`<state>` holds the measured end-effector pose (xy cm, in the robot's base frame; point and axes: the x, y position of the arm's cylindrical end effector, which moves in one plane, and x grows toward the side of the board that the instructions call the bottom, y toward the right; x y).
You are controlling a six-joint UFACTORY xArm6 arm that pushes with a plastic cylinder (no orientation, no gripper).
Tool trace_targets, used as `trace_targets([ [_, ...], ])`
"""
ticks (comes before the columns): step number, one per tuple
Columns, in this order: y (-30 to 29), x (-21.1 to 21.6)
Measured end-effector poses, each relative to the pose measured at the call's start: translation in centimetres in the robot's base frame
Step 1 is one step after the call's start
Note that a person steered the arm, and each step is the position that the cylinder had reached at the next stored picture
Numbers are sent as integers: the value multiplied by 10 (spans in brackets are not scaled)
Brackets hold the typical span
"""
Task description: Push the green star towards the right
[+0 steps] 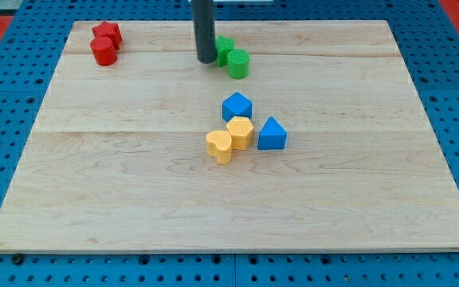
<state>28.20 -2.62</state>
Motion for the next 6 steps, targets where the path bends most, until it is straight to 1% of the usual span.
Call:
trace_targets([
  [1,44,-27],
  [2,97,-38],
  [3,81,-24],
  [4,70,-55],
  [5,72,-86],
  [6,131,-77],
])
